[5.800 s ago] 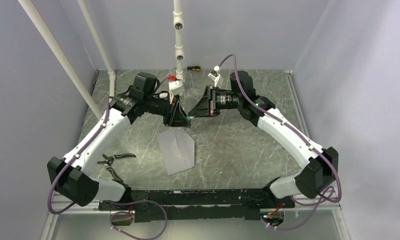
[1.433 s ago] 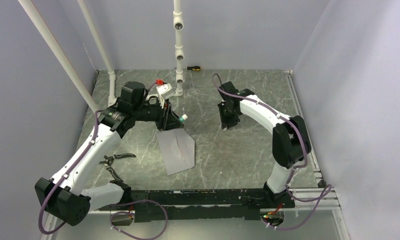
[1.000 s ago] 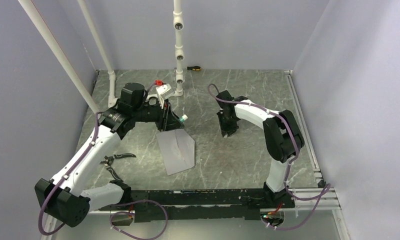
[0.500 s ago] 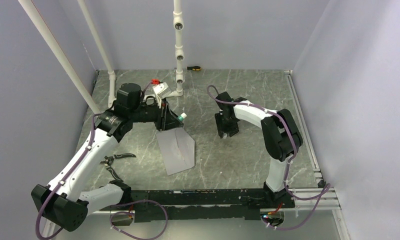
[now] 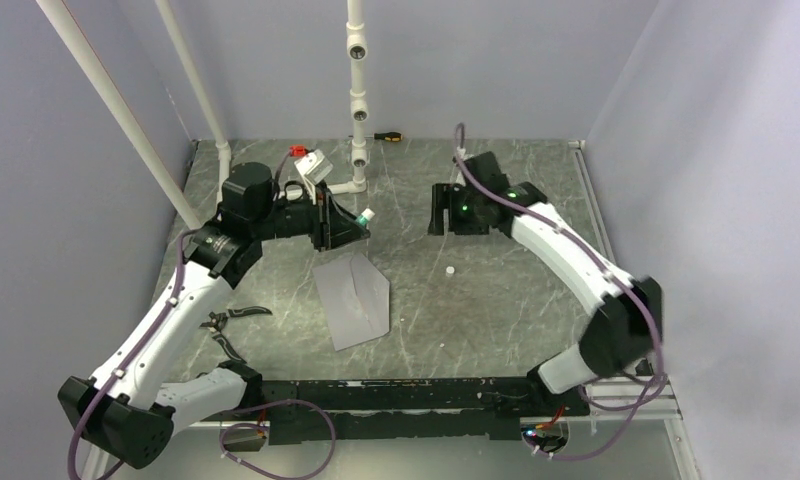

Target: Place the letter into the envelope and seal it

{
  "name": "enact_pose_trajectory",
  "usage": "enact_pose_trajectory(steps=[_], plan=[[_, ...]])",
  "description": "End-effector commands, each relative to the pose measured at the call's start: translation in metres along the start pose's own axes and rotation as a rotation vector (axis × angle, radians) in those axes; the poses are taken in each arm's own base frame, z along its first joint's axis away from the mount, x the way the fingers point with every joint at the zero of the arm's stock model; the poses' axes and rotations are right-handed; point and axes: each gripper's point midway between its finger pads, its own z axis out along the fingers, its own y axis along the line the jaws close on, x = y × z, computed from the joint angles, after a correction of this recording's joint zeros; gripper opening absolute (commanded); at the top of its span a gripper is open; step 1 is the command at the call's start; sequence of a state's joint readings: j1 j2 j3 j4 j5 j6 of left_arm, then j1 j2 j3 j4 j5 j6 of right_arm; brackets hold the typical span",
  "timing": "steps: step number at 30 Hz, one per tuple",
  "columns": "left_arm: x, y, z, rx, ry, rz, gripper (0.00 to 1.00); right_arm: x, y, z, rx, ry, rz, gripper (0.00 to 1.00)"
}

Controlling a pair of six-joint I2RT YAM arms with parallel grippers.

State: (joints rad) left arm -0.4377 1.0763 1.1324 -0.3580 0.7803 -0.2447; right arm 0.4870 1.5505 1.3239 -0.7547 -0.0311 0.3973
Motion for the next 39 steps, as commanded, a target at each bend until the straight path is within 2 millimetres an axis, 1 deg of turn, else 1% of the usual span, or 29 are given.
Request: enact_pose_trajectory(steps=[1, 3, 4, 5, 7, 9, 11, 13, 17, 19, 22, 25, 27, 28, 30, 34, 35, 38, 39], plan=[[-0.046, -0.029, -0.007, 0.080, -0.150, 0.057, 0.02, -0.043, 0.079, -0.082, -0.444, -0.252, -0.002, 0.74], [-0.056, -0.035, -0.008, 0.102, -0.180, 0.047, 0.02, -0.055, 0.113, -0.126, -0.664, -0.363, -0.027, 0.75], [-0.061, -0.039, -0.009, 0.120, -0.196, 0.036, 0.02, -0.056, 0.129, -0.149, -0.778, -0.407, -0.037, 0.75], [-0.066, -0.043, -0.009, 0.138, -0.214, 0.037, 0.03, -0.061, 0.142, -0.172, -0.866, -0.473, -0.042, 0.75], [-0.074, -0.051, -0.010, 0.181, -0.244, 0.035, 0.03, -0.068, 0.159, -0.212, -1.007, -0.581, -0.028, 0.77], [-0.077, -0.055, -0.009, 0.208, -0.250, 0.021, 0.03, -0.075, 0.172, -0.242, -1.095, -0.644, -0.003, 0.77], [-0.079, -0.056, -0.008, 0.220, -0.249, 0.014, 0.02, -0.079, 0.182, -0.256, -1.122, -0.659, 0.007, 0.77], [-0.081, -0.056, -0.008, 0.218, -0.258, 0.001, 0.02, -0.080, 0.194, -0.264, -1.145, -0.661, -0.002, 0.77], [-0.089, -0.056, -0.007, 0.220, -0.288, -0.020, 0.03, -0.083, 0.207, -0.277, -1.204, -0.674, 0.019, 0.77], [-0.092, -0.056, -0.007, 0.223, -0.299, -0.028, 0.03, -0.084, 0.210, -0.278, -1.226, -0.677, 0.030, 0.77], [-0.091, -0.059, -0.006, 0.252, -0.301, -0.033, 0.03, -0.088, 0.215, -0.274, -1.206, -0.670, 0.032, 0.75], [-0.089, -0.064, -0.007, 0.283, -0.291, -0.025, 0.03, -0.091, 0.219, -0.272, -1.194, -0.654, 0.031, 0.68], [-0.088, -0.063, -0.007, 0.276, -0.289, -0.027, 0.03, -0.091, 0.224, -0.272, -1.202, -0.638, 0.005, 0.59], [-0.088, -0.062, -0.007, 0.270, -0.289, -0.028, 0.03, -0.090, 0.226, -0.273, -1.204, -0.631, -0.005, 0.53], [-0.088, -0.060, -0.006, 0.259, -0.291, -0.031, 0.03, -0.089, 0.228, -0.273, -1.208, -0.625, -0.017, 0.45], [-0.090, -0.058, -0.006, 0.249, -0.302, -0.045, 0.03, -0.085, 0.231, -0.276, -1.227, -0.604, -0.040, 0.22], [-0.092, -0.058, -0.006, 0.241, -0.308, -0.048, 0.03, -0.084, 0.232, -0.278, -1.233, -0.599, -0.047, 0.19], [-0.093, -0.054, -0.006, 0.215, -0.316, -0.060, 0.07, -0.082, 0.233, -0.280, -1.241, -0.593, -0.063, 0.17], [-0.093, -0.054, -0.007, 0.212, -0.316, -0.062, 0.07, -0.082, 0.233, -0.281, -1.238, -0.593, -0.068, 0.18]])
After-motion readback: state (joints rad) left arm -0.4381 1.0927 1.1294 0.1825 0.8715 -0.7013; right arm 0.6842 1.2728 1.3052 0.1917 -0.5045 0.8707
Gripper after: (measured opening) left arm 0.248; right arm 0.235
